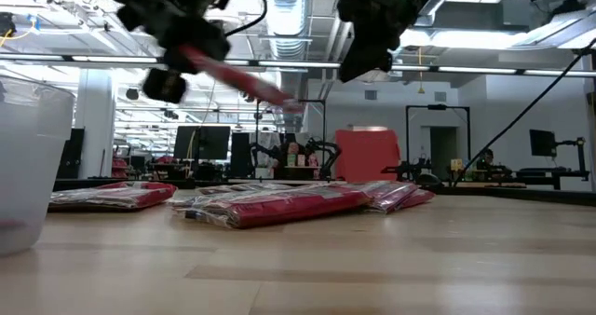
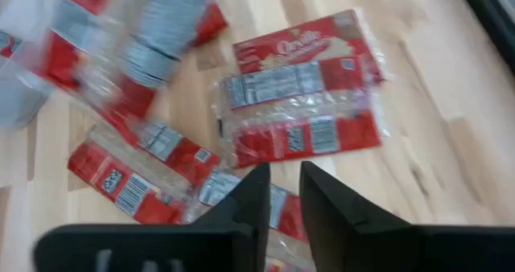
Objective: Sort popcorn bags into baskets
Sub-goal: Put the red popcorn bag into the transparent bin
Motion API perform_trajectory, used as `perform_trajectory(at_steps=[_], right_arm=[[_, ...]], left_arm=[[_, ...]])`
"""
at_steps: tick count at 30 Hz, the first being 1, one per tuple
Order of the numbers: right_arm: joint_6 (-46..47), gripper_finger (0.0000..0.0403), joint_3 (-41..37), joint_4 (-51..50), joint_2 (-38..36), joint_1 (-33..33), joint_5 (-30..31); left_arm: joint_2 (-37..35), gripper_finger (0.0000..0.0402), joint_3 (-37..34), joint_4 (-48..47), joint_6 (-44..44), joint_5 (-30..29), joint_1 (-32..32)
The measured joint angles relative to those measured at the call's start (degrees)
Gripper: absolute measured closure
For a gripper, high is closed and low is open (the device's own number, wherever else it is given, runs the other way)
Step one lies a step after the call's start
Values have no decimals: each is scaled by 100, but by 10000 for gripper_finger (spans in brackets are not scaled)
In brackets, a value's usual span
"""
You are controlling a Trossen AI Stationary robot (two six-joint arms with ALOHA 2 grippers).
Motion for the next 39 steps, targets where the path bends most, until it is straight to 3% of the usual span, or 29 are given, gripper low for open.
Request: perform_trajectory(at_steps=[8,15,25,39], right_arm=[[-15,251,0,-1,-347,-248,14],[28,237,-8,15,-207,-382,17],[93,255,-4,165,-128,-381,12],[197,269,-5,118,-128,-368,10]], left_arm=[[-999,393,-2,-2261,726,1251,-537],[-1478,392,0,-3533,1144,967,-1738],[-1091,391,4,-4286,2109,146,-3054],[17,358,4,-4283,3323,4,-3464]])
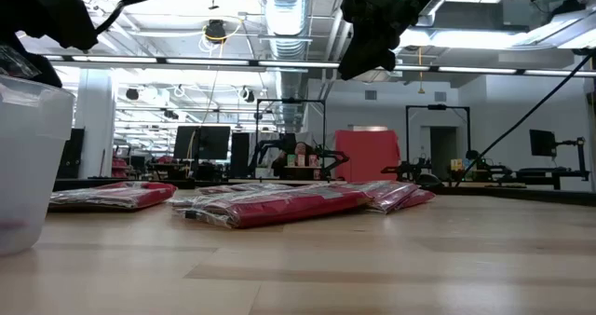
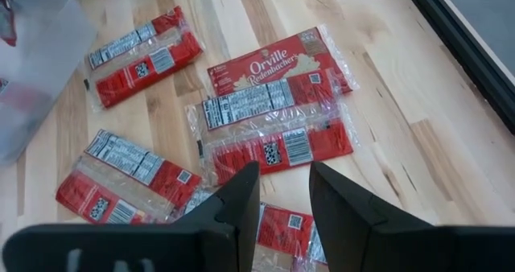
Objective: Sort popcorn bags into baskets
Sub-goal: Put the red popcorn bag into the transparent bin
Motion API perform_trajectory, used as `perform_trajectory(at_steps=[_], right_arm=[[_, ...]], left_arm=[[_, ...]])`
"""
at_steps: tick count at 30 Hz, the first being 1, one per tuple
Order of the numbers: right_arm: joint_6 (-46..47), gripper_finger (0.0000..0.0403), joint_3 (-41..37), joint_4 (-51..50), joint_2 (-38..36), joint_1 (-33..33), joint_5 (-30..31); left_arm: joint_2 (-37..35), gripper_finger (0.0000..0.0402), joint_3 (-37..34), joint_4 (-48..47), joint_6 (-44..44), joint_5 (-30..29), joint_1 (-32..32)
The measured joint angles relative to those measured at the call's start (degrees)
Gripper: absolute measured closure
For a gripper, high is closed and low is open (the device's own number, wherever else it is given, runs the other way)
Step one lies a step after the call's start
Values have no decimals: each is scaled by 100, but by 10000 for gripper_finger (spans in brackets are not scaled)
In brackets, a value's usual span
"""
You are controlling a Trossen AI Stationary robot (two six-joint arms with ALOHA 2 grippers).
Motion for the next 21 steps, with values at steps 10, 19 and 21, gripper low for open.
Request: perform_trajectory(at_steps=[10,19,21], right_arm=[[-63,257,-2,-14,0,-38,-2],[-198,249,-4,-15,0,-120,0],[-212,248,-4,-15,0,-118,0]], left_arm=[[111,321,0,224,217,406,-3],[111,251,0,270,-73,417,-2],[111,242,0,191,-151,432,0]])
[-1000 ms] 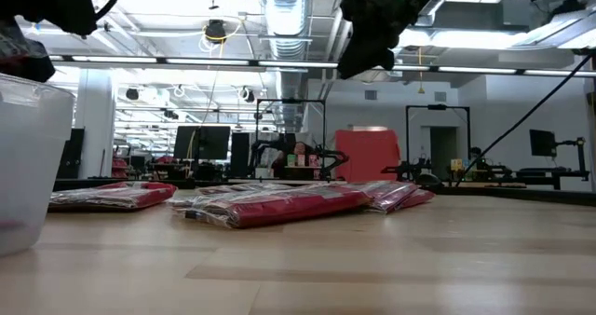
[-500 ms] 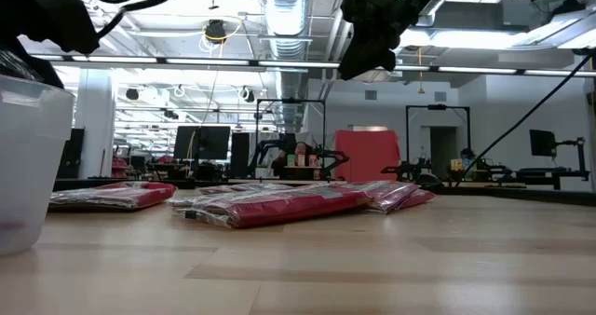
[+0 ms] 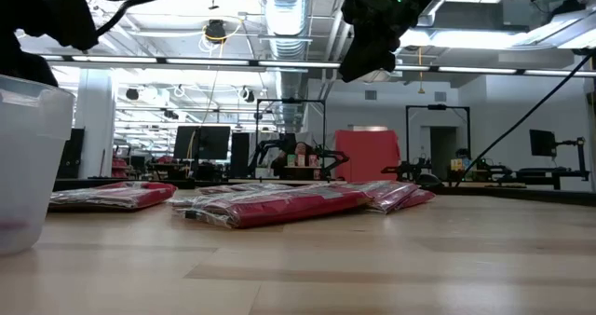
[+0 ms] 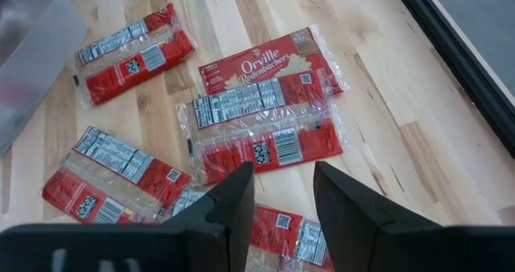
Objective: Sort popcorn bags into baskets
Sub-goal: Put the red popcorn bag into the transparent bin
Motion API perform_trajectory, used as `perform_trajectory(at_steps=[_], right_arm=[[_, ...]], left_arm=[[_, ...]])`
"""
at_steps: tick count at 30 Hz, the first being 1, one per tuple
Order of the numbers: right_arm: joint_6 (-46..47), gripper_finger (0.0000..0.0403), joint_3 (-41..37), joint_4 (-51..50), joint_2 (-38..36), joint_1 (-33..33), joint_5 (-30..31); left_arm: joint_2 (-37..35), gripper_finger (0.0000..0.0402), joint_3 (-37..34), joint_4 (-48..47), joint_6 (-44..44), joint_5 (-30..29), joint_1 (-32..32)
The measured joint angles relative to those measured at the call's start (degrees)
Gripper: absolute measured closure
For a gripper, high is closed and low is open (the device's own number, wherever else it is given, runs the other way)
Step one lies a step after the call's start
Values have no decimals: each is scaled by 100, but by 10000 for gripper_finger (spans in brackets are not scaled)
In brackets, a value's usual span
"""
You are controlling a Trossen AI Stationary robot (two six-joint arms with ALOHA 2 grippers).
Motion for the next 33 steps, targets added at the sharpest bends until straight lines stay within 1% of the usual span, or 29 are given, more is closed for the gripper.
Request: perform_trajectory(at_steps=[5,7,19,23,29,31,33], right_arm=[[-21,248,0,4,0,0,-2],[-68,249,0,4,0,0,-3],[-109,235,-2,3,0,0,-4],[-109,235,-76,17,0,0,-4],[-107,241,-234,-21,2,0,-4],[-107,243,-234,17,0,0,-4],[-107,242,-234,46,1,0,-4]], left_arm=[[0,224,3,-232,-134,251,-1],[0,219,77,-327,-124,263,-2],[-2,209,825,-478,-140,-390,-2],[-2,209,1029,-496,-373,-416,-2],[-2,209,1272,-518,-490,-475,-31],[-2,209,1287,-512,-523,-705,-32],[0,209,1287,-505,-522,-1151,-31]])
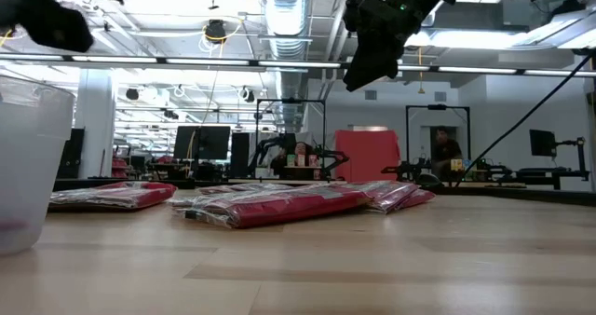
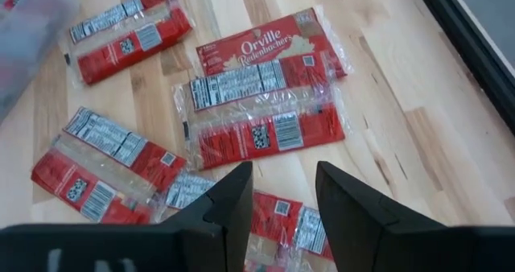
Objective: Sort popcorn bags into baskets
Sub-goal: Put the red popcorn bag into the transparent bin
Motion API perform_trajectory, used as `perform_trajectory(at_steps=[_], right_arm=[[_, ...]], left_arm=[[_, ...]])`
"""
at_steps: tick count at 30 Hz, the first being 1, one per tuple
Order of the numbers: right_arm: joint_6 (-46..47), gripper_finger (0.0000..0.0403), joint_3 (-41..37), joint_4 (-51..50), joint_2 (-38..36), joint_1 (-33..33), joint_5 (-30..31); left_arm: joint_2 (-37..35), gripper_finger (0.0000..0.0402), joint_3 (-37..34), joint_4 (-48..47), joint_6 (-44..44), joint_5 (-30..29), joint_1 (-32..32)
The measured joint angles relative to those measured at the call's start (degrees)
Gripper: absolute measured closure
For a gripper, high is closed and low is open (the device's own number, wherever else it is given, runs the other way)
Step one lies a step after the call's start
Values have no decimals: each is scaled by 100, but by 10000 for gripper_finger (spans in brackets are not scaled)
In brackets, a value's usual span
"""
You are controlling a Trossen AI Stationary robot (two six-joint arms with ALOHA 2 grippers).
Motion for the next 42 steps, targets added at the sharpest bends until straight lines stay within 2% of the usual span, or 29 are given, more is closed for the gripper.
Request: perform_trajectory(at_steps=[3,6,10,13,17,19,29,33,38,42], right_arm=[[-2,239,0,-11,-1,-9,0],[36,232,2,-56,-1,-44,-7],[326,221,2,-96,1,-81,-10],[494,209,2,-120,0,-80,-32],[562,189,2,-275,-1,37,-20],[564,180,2,-280,1,114,1],[560,176,24,-164,242,232,11],[562,173,13,-118,454,243,-8],[602,173,16,-107,627,290,-148],[618,174,15,-106,683,321,-176]], left_arm=[[0,209,0,116,93,-1028,39],[-2,209,0,266,-19,-1882,414],[-30,209,-79,484,-181,-2393,1271],[-104,209,-296,824,-103,-2384,1868],[-109,196,-710,877,157,-1913,2430],[-107,185,-937,889,334,-1860,2542],[-103,141,-1618,1841,1372,-2634,2960],[-89,141,-1857,2052,1913,-2426,3204],[-85,141,-2304,2677,2118,-1999,3392],[24,141,-2604,3119,2261,-2003,3397]])
